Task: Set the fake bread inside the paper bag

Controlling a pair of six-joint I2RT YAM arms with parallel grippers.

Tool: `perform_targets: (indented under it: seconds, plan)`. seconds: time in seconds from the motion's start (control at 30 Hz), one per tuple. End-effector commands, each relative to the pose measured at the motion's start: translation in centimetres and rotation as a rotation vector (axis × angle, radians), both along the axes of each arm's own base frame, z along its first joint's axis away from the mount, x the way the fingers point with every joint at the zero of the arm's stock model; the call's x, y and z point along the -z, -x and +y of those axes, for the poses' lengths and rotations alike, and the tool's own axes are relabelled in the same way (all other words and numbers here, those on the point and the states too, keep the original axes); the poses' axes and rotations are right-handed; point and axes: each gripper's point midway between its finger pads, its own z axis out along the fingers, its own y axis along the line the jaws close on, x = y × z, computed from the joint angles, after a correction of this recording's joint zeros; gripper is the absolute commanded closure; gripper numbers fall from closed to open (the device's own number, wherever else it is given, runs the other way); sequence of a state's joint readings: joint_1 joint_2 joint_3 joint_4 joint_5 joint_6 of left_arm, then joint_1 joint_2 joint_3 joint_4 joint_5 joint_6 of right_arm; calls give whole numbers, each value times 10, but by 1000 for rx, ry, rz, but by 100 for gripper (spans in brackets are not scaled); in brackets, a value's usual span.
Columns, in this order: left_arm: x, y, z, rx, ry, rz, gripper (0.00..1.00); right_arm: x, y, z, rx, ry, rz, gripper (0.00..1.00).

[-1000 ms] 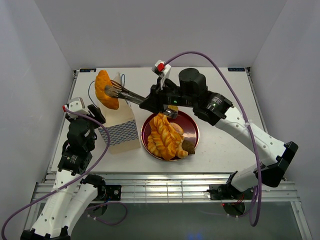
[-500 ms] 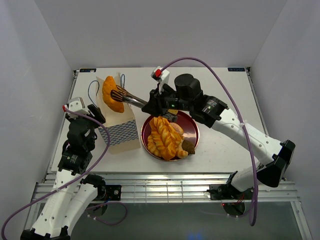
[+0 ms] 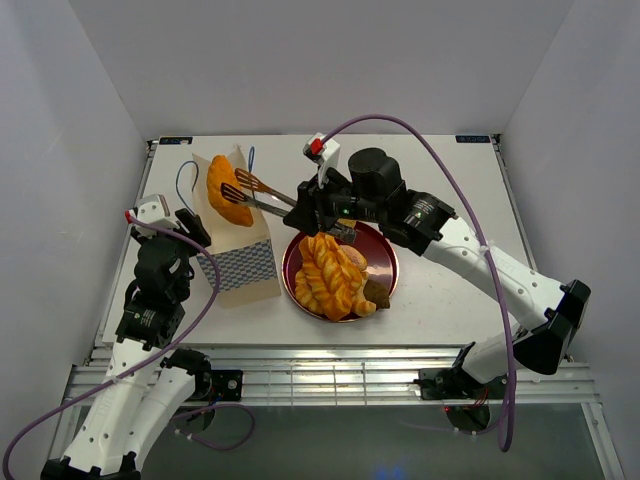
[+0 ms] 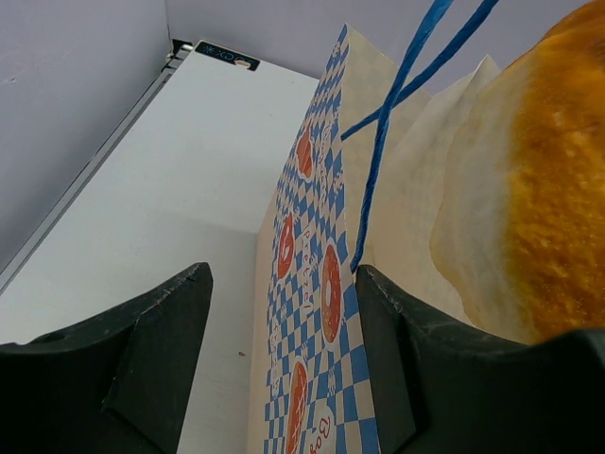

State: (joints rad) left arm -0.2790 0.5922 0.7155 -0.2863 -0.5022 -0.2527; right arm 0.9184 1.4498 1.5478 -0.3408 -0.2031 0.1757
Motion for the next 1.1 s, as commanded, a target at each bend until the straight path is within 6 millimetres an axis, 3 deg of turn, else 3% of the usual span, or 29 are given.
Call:
perform_targets:
  seconds: [0.0, 0.33, 0.67, 1.0, 1.07]
  plan:
    - [1, 0, 0, -6, 1, 3, 28, -36, 0, 0, 1, -88, -79, 47]
    - [1, 0, -1, 2, 3, 6, 28, -35, 1, -2, 0, -86, -77, 46]
    - [5, -3, -2, 5, -1, 19, 28, -57, 40, -10, -160, -136, -96, 49]
    - [6, -4, -2, 2, -4, 24, 27, -58, 55, -51, -91, -136, -130, 50]
    - [6, -4, -2, 2, -5, 25, 28, -45, 51, -61, -42, -98, -125, 51]
